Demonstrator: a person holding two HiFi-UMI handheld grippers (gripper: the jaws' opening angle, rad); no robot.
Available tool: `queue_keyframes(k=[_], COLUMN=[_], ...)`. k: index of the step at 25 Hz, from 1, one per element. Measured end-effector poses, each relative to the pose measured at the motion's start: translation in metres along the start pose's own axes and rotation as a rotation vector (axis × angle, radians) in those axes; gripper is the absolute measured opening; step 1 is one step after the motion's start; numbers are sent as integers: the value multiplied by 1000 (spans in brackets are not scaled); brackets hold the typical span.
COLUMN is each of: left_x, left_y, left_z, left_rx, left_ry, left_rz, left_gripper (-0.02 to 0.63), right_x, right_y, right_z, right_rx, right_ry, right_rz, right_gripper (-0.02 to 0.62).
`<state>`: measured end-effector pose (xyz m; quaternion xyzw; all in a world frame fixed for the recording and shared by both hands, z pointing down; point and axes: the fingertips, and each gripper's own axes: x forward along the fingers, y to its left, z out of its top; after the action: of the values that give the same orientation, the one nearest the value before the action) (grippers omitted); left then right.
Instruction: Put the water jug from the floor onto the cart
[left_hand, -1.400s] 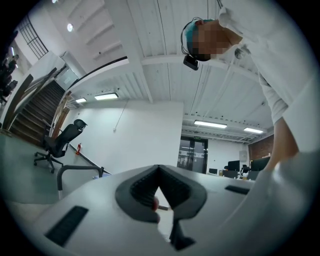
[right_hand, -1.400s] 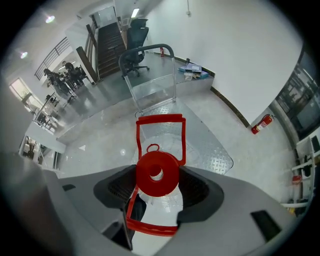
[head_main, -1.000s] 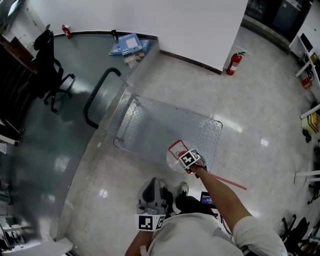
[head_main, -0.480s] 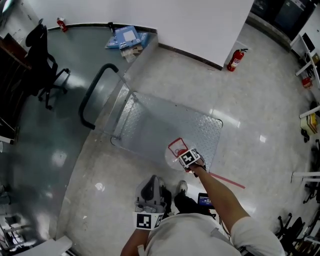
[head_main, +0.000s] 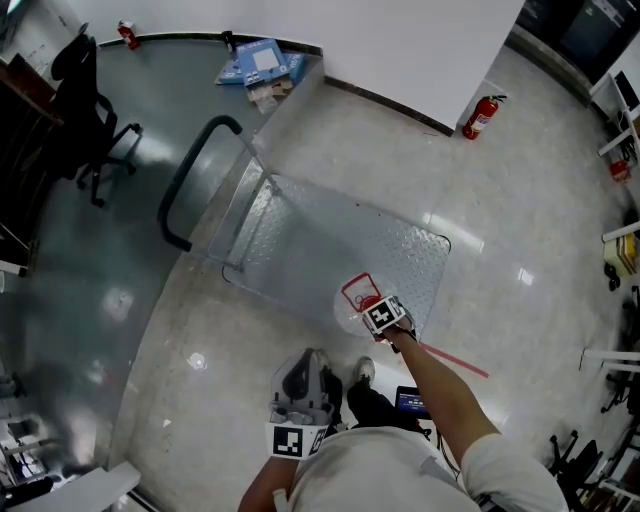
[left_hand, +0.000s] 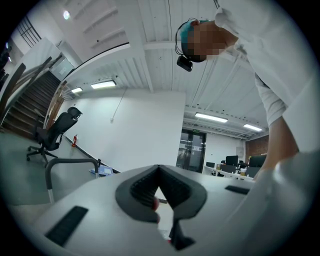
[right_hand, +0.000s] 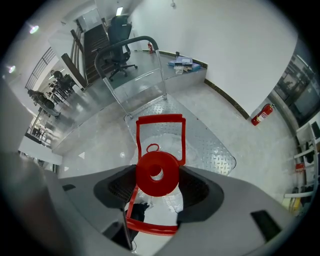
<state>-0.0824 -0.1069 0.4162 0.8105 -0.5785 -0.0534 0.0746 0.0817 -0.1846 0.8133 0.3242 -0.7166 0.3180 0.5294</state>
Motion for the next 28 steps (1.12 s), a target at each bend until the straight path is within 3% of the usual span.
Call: queue_keyframes(k=[19,25,27,28], left_x=[7,6,7,7], left_y=[3,7,7,7], left_z=[-3,1,5,7], left_rx=[-2,-6,-9,-10], left_ry=[-8,-24,-33,-39], left_rz=[-14,-13,-18,-20], left_gripper=[-2,-2,-2,-2], right_x=[-2,-22,-44,-58], right_y=[-3,-3,-5,-7], right_z=[-2,8,15,20], right_rx=[-28,28,77,98], right_ry=[7,-59,-134,-185], right_rz=[4,6,-24,-47], right_gripper=[275,275,232,165])
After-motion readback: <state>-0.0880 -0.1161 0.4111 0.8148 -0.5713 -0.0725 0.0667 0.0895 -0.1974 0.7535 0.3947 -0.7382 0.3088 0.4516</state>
